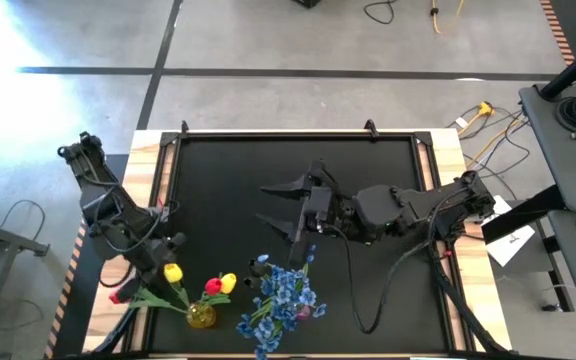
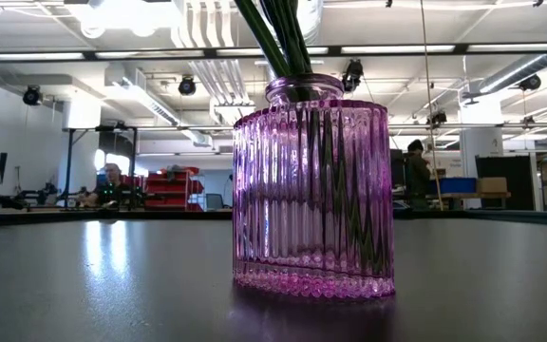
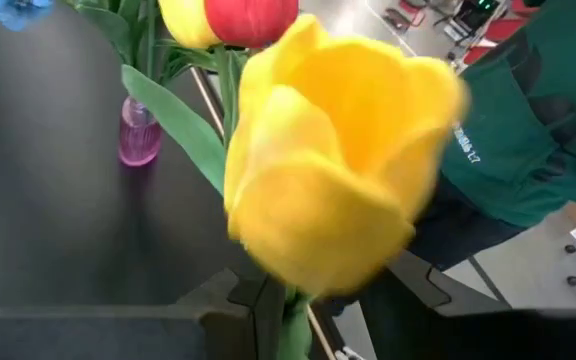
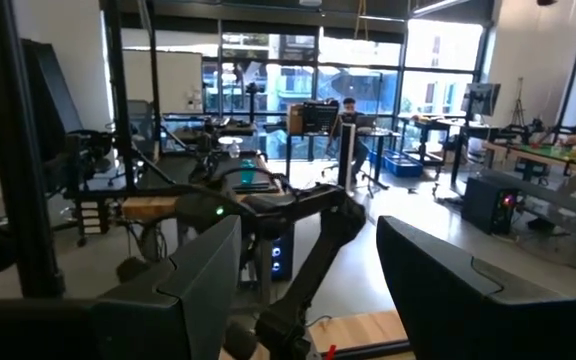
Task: Sort flowers into vase by color
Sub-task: Put the yellow tulip into the yellow vase, then return to Home Position
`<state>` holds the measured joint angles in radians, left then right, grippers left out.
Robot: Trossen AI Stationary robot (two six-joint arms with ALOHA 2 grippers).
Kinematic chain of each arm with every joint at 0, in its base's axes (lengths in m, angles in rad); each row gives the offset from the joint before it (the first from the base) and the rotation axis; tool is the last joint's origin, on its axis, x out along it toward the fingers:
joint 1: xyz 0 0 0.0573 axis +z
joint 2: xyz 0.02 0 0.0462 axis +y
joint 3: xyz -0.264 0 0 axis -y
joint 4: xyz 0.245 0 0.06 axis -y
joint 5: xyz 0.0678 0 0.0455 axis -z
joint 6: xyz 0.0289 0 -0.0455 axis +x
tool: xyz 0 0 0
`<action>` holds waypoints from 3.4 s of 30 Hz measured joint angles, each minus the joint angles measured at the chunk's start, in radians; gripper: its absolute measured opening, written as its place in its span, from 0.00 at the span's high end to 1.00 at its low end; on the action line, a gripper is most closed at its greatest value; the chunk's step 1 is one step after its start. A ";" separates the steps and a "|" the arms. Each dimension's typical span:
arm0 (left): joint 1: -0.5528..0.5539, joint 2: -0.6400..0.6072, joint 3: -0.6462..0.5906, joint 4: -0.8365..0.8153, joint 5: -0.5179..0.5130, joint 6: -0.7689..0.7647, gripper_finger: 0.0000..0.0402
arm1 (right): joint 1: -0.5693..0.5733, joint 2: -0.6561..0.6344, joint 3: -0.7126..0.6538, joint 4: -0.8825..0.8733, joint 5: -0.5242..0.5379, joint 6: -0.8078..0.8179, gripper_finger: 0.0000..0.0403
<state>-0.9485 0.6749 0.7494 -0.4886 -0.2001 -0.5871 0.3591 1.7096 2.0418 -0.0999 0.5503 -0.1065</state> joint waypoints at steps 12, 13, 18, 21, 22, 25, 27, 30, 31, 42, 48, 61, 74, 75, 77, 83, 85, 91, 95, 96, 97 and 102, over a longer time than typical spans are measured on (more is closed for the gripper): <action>0.000 -0.003 0.175 -0.361 -0.062 -0.073 0.75 | 0.016 0.000 0.000 0.000 0.000 -0.014 0.44; 0.000 -0.005 0.190 -0.379 -0.083 -0.062 0.75 | 0.016 0.000 0.000 0.000 0.000 -0.018 0.44; 0.000 -0.021 0.258 -0.443 -0.263 -0.006 0.75 | 0.016 -0.001 0.000 -0.011 0.000 -0.036 0.44; 0.000 -0.048 0.257 -0.440 -0.417 0.011 0.75 | 0.013 -0.007 0.000 -0.066 0.000 -0.024 0.44; 0.000 -0.060 0.248 -0.435 -0.457 0.013 0.75 | 0.010 -0.008 0.000 -0.095 -0.002 -0.018 0.44; 0.000 -0.095 0.196 -0.417 -0.521 0.013 0.75 | -0.012 -0.008 0.000 -0.187 -0.056 0.054 0.45; 0.002 -0.127 0.135 -0.372 -0.550 0.014 0.76 | -0.039 -0.008 -0.014 -0.220 -0.143 0.114 0.48; 0.008 -0.183 0.011 -0.277 -0.602 0.013 0.79 | -0.076 -0.008 -0.061 -0.218 -0.242 0.160 0.54; 0.015 -0.199 -0.035 -0.244 -0.620 0.011 0.80 | -0.086 -0.008 -0.077 -0.218 -0.258 0.161 0.57; 0.214 -0.279 -0.415 0.316 -0.594 0.113 0.88 | -0.118 -0.146 -0.456 0.162 -0.273 0.172 0.96; 0.422 -0.338 -0.365 0.287 -0.593 0.276 0.90 | -0.115 -0.349 -0.728 0.363 -0.290 0.218 0.98; 0.827 -0.426 -0.410 0.284 -0.252 0.331 0.90 | -0.115 -0.751 -1.071 -0.065 -0.215 0.381 0.97; 0.831 -0.595 -0.502 0.436 -0.240 0.339 0.90 | -0.171 -0.916 -1.628 0.636 -0.546 0.272 0.97; 0.831 -0.614 -0.506 0.465 -0.245 0.349 0.90 | -0.197 -0.933 -1.666 0.691 -0.595 0.305 0.97; 0.831 -0.649 -0.512 0.484 -0.252 0.384 0.90 | -0.265 -0.967 -1.724 0.771 -0.663 0.382 0.97; 0.830 -0.669 -0.513 0.462 -0.254 0.408 0.90 | -0.400 -1.066 -1.823 0.780 -0.755 0.357 0.97; 0.830 -0.658 -0.513 0.456 -0.254 0.387 0.90 | -0.401 -1.089 -1.847 0.783 -0.730 0.278 0.97; 0.830 -0.629 -0.513 0.454 -0.253 0.381 0.90 | -0.402 -1.145 -1.948 0.789 -0.706 0.203 0.97; 0.830 -0.605 -0.513 0.453 -0.253 0.314 0.90 | -0.402 -1.190 -2.030 0.828 -0.683 0.220 0.97; 0.830 -0.598 -0.513 0.454 -0.254 0.319 0.90 | -0.401 -1.203 -2.028 0.819 -0.670 0.215 0.97; 0.830 -0.590 -0.513 0.454 -0.257 0.346 0.90 | -0.402 -1.218 -2.028 0.801 -0.668 0.210 0.97; 0.830 -0.561 -0.524 0.444 -0.227 0.440 0.90 | -0.402 -1.263 -2.029 0.786 -0.655 0.141 0.97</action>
<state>-0.1188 0.1135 0.2255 -0.0444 -0.4266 -0.1468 -0.0425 0.4470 0.0128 0.6863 -0.1043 0.0344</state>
